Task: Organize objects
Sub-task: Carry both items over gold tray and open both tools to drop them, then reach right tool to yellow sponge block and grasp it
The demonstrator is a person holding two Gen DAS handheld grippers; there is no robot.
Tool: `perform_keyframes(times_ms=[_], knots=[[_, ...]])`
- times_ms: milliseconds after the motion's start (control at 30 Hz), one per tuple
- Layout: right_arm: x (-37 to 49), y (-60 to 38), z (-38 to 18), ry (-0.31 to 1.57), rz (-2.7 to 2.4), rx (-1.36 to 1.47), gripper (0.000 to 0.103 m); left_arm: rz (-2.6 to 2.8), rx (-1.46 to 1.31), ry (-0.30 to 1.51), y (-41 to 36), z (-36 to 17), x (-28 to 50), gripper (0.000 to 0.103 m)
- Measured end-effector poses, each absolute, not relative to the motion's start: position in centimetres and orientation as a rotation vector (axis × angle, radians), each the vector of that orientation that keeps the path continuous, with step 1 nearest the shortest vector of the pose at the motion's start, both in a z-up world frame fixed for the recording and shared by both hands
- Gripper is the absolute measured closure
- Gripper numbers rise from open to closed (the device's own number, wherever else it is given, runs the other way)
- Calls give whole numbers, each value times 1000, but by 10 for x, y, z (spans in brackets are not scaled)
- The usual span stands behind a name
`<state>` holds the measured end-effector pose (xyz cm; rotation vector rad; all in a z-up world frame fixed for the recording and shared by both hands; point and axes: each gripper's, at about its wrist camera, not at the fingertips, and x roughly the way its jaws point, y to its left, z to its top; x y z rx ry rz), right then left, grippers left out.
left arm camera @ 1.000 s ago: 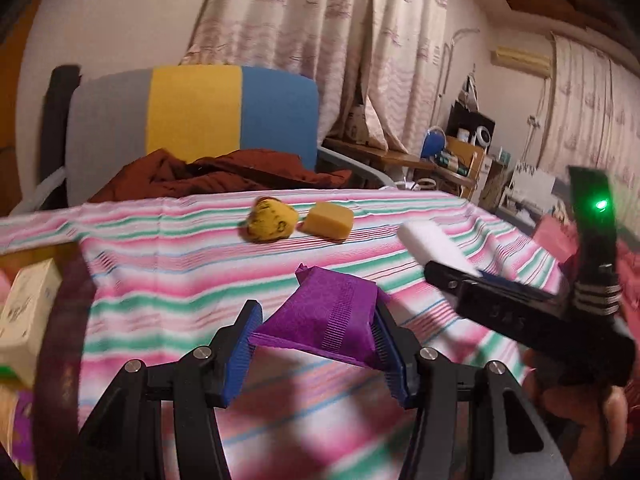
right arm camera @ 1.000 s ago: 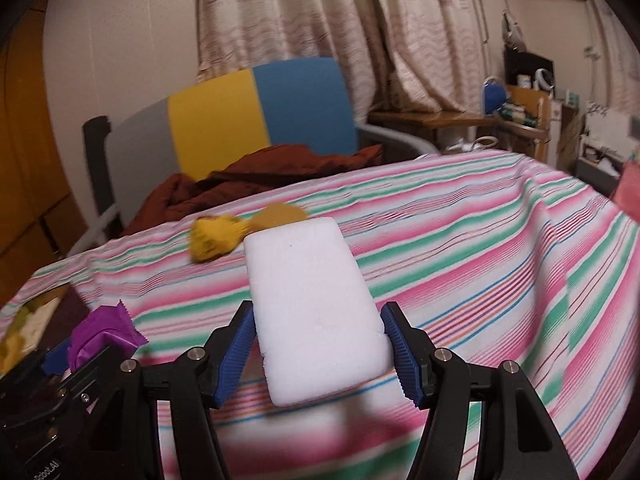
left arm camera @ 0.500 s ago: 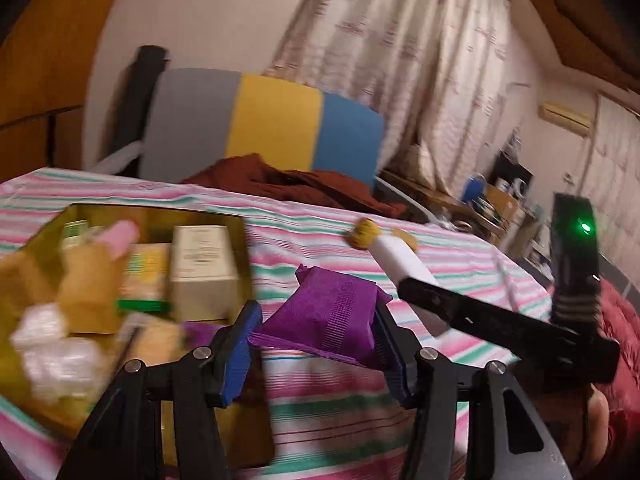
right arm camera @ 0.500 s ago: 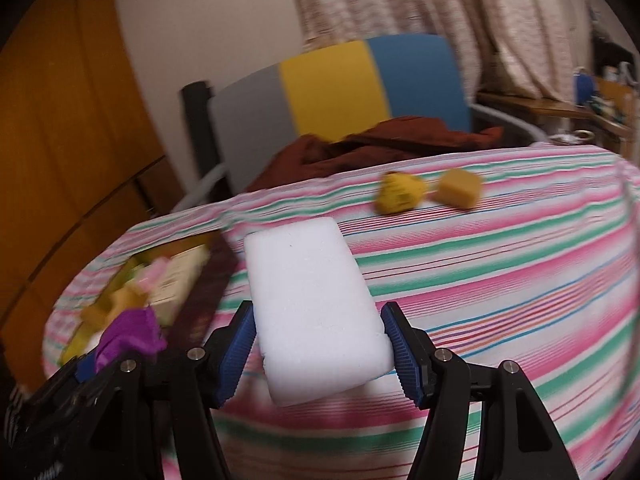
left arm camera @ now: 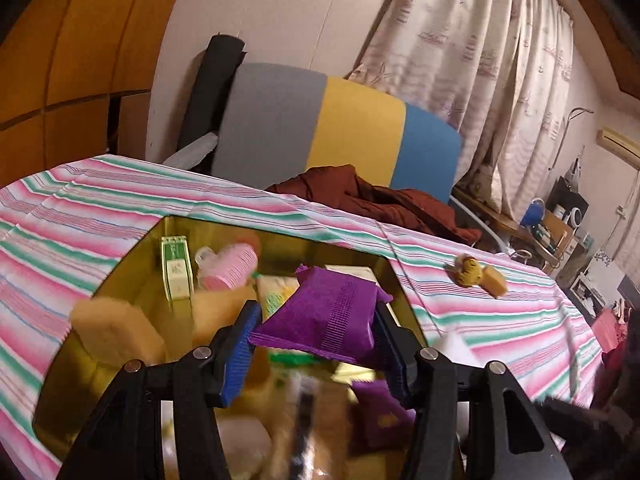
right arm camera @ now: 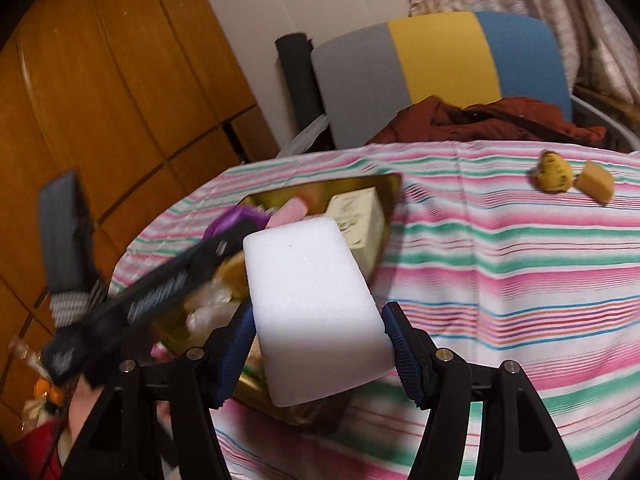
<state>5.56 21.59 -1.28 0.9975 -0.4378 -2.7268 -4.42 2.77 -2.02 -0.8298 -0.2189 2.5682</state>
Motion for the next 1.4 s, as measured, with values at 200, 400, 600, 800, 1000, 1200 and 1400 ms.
perform_keyframes(times_ms=[200, 400, 600, 800, 1000, 1200, 1400], knots=[[48, 193, -22, -419, -2672, 1052, 34, 2552, -893, -225, 30, -21, -78, 46], [46, 181, -26, -396, -2636, 1070, 23, 2522, -971, -241, 36, -23, -89, 38], [53, 186, -25, -372, -2669, 1051, 19, 2603, -925, -333, 17, -15, -71, 31], [54, 203, -33, -429, -2701, 1086, 19, 2674, -883, -341, 9, -10, -47, 30], [58, 223, -27, -469, -2756, 1045, 19, 2659, -849, -270, 26, -7, -22, 30], [58, 258, -26, -525, -2832, 1040, 19, 2555, -824, -119, 68, -6, 2, 30], [59, 294, -30, -535, -2895, 1060, 19, 2441, -789, -15, 110, -1, 22, 30]])
